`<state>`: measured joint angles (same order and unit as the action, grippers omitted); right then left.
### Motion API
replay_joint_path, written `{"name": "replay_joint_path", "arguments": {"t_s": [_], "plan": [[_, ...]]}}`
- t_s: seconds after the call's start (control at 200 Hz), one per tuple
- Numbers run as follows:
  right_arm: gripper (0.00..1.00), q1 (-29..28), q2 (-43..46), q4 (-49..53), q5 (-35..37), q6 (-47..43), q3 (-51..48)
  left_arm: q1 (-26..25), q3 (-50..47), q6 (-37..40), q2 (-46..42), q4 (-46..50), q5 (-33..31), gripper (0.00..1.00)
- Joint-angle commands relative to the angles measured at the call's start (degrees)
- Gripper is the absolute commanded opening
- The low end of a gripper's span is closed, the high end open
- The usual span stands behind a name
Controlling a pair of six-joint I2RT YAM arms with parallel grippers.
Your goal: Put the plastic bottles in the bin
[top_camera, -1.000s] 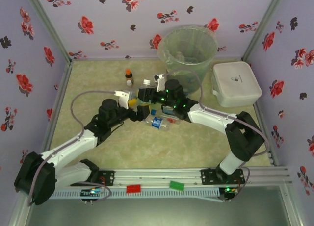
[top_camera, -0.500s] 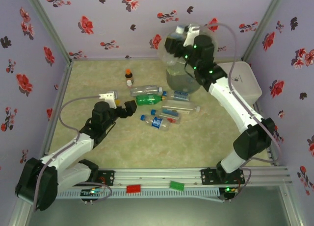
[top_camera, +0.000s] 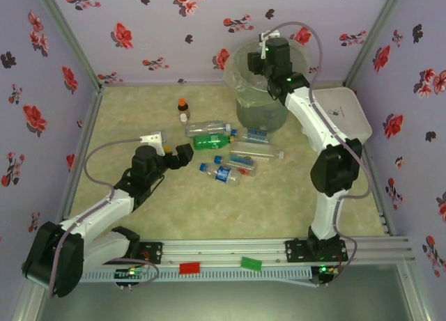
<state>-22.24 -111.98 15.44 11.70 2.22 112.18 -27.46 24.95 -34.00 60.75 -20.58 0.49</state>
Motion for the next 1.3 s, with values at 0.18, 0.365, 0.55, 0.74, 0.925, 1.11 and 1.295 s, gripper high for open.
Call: {"name": "replay_joint_path", "arguments": {"t_s": [0.18, 0.365, 0.55, 0.74, 0.925, 1.11, 1.295], "plan": [[0.99, 0.44, -4.67, 6.81, 2.7, -1.18, 10.74, 0.48, 0.35, -1.02, 1.13, 0.91, 1.05, 1.0], [1.0, 0.29, -1.5, 8.86, 4.45, -2.02, 12.86, 0.46, 0.71, -0.71, 1.12, 1.0, 1.0, 1.0], [0.99, -0.99, 6.15, 10.69, 2.43, -2.21, 6.65, 0.79, 0.89, -1.14, 1.56, -0.24, 0.43, 1.0], [1.0, -6.99, 18.22, 6.9, 3.27, -4.32, -10.52, 1.34, 0.81, -2.79, 2.34, -2.13, -0.31, 1.0], [1.0, -15.32, 27.84, 4.32, -0.97, -4.96, -27.93, 2.23, 0.15, -5.77, 3.83, -3.33, -0.68, 1.0], [1.0, -22.32, 29.95, 6.08, -5.2, 1.84, -40.18, 3.8, -0.99, -8.99, 5.08, -3.35, -1.61, 1.0], [1.0, -28.48, 24.37, 11.95, -8.79, 4.95, -41.8, 7.33, -3.34, -14.07, 4.73, -3.42, -3.2, 1.0]]}}
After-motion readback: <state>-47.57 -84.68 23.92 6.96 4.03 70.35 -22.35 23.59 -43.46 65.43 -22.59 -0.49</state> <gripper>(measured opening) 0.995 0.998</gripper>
